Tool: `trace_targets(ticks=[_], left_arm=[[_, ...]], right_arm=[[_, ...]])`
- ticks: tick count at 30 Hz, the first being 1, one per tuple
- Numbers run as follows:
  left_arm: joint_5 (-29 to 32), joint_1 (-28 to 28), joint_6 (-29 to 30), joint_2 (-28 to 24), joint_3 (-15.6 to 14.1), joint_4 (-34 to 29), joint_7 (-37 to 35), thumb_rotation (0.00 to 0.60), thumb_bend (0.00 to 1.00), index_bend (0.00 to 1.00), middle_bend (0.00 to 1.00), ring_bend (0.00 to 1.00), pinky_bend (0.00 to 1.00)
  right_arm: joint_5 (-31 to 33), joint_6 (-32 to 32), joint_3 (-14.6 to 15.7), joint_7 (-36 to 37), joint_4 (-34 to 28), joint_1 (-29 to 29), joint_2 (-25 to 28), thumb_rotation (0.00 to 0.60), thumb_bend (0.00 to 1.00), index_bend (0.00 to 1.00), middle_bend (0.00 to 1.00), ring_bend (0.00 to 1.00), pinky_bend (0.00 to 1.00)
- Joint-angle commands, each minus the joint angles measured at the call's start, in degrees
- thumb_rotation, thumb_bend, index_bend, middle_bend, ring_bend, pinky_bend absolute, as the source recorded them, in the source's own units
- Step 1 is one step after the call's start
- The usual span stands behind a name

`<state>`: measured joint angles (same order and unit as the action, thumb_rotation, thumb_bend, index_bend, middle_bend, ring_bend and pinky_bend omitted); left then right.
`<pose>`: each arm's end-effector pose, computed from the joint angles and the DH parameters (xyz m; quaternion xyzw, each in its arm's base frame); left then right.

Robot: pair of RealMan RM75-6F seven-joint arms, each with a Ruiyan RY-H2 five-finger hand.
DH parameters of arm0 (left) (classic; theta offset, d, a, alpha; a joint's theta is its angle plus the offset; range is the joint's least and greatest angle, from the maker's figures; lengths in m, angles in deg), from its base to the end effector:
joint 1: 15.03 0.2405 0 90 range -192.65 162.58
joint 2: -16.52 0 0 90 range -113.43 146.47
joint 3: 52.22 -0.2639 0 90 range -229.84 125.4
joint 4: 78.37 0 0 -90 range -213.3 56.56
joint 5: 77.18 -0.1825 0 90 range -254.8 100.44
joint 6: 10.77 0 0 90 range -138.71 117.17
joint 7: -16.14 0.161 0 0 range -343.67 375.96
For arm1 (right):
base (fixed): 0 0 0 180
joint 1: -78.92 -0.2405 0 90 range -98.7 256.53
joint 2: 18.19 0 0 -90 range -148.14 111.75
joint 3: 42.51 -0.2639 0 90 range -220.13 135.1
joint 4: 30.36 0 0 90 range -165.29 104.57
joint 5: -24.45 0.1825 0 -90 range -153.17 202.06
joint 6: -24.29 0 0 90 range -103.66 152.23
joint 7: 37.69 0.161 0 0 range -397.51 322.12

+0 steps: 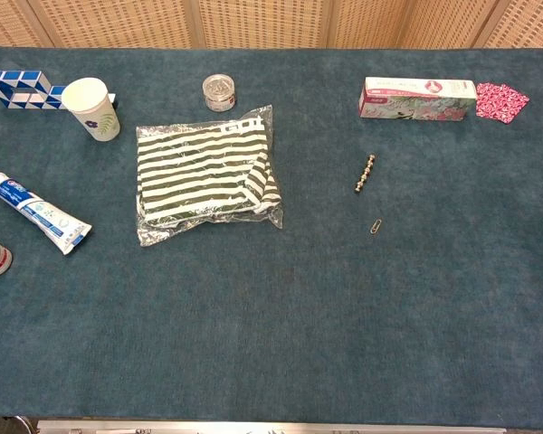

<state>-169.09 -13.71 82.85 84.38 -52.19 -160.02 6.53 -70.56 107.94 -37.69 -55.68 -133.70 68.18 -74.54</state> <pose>-0.3309 0.1531 0.1888 -0.5785 -0.3825 -0.4198 0.5855 -0.2516 -0.1930 0.1834 0.7262 -0.2722 0.3263 0.5405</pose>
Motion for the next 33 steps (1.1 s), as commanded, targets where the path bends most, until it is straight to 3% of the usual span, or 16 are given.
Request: trace_targets(ticks=[1,19,24,26,30,33], left_arm=[[0.0,-0.1,-0.1,-0.1,0.0,-0.3,0.3,0.600,0.24,0.04,0.09,0.07,0.10],[0.0,-0.4,-0.1,-0.7,0.1,-1.9,1.5,0.600,0.24,0.04,0.09,0.07,0.10],[0.0,-0.6,-0.5,-0.6,0.1,-1.9,1.8,0.600,0.24,0.04,0.09,0.07,0.10],[0.0,-0.7,-0.7,-0.5,0.0,-1.9,1.8,0.600,0.24,0.04,0.09,0.07,0.10],[0.0,-0.7,-1.0,-0.3,-0.2,-1.6,1.5,0.600,0.24,0.04,0.09,0.07,0.10],[0.2,-0.5,-1.2,-0.3,-0.6,-1.3,1.2,0.600,0.24,0.04,0.09,0.07,0.10]], right_arm=[[-0.2,-0.1,-0.2,-0.4,-0.3,0.3,0.0,0.600,0.23,0.33,0.47,0.44,0.58],[-1.1,3.2,-0.9,-0.7,-1.6,4.2,1.2,0.600,0.23,0.33,0.47,0.44,0.58],[-0.5,0.5,-2.1,-0.3,-1.6,2.7,1.0,0.600,0.23,0.33,0.48,0.47,0.59],[-0.3,-2.1,-3.3,-0.4,-1.9,0.6,0.5,0.600,0.23,0.33,0.51,0.53,0.65],[0.7,-8.7,-6.1,-2.8,-1.9,-4.6,-1.6,0.600,0.23,0.37,0.74,0.76,0.88],[3.4,-14.5,-8.3,-5.6,-1.7,-8.6,-4.6,0.600,0.22,0.39,0.82,0.85,0.99]])
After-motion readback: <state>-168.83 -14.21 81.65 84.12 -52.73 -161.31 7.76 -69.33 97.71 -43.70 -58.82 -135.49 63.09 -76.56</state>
